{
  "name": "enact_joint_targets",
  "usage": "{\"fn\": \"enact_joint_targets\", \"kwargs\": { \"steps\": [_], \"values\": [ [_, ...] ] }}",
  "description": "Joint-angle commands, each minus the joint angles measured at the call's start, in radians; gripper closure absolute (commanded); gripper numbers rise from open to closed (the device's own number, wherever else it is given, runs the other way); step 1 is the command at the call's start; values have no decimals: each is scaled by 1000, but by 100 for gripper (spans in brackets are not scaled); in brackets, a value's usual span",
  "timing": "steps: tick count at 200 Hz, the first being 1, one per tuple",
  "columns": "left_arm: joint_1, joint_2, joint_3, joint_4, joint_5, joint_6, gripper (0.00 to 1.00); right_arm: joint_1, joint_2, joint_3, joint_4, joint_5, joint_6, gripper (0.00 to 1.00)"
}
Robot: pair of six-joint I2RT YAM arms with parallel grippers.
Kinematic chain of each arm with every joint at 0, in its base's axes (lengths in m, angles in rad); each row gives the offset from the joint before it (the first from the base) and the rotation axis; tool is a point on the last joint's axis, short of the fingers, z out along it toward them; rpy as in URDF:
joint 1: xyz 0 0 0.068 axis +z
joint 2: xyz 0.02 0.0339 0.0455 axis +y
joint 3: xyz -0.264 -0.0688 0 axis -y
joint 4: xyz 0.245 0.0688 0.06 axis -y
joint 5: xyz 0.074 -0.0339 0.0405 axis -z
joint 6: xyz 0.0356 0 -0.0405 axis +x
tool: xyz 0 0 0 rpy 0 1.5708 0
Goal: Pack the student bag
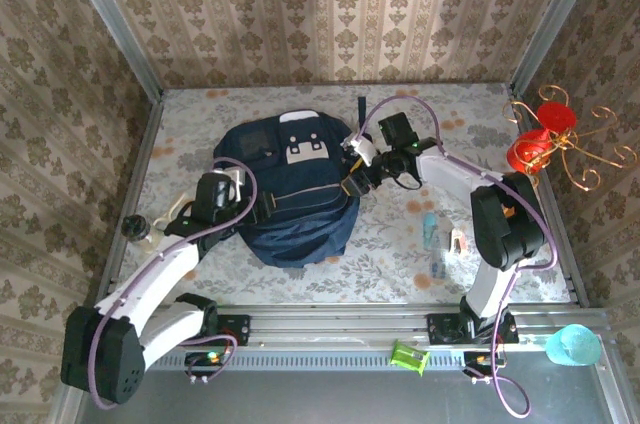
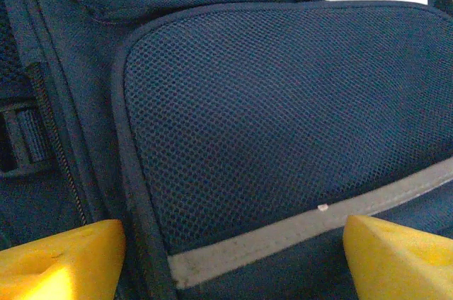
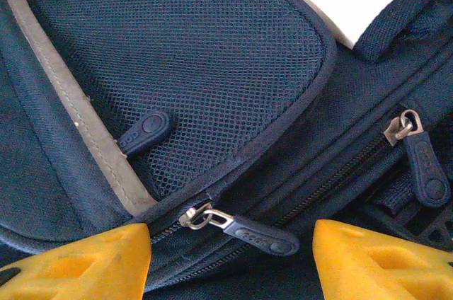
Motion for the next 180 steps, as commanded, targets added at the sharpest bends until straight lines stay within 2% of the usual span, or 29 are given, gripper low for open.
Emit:
{"fn": "enact_joint_targets", "kwargs": {
  "steps": [1,36,75,132,158,180],
  "values": [
    [24,46,11,96,40,-48,22,18,35,34,-38,-45,-19,38],
    [56,162,55,140,76,-39,28,39,60,43,-33,-84,-11,42],
    [111,230,92,164,93,-17,30,44,65,21,-24,-135,-20,51],
    [157,293,148,150,108,13,30,40,17,-57,68,-123,-1,71],
    [159,278,150,142,103,22,30,33,-13,-95,139,-131,35,72],
    [160,269,152,138,109,29,30,28,-27,-141,214,-80,68,64]
  ]
}}
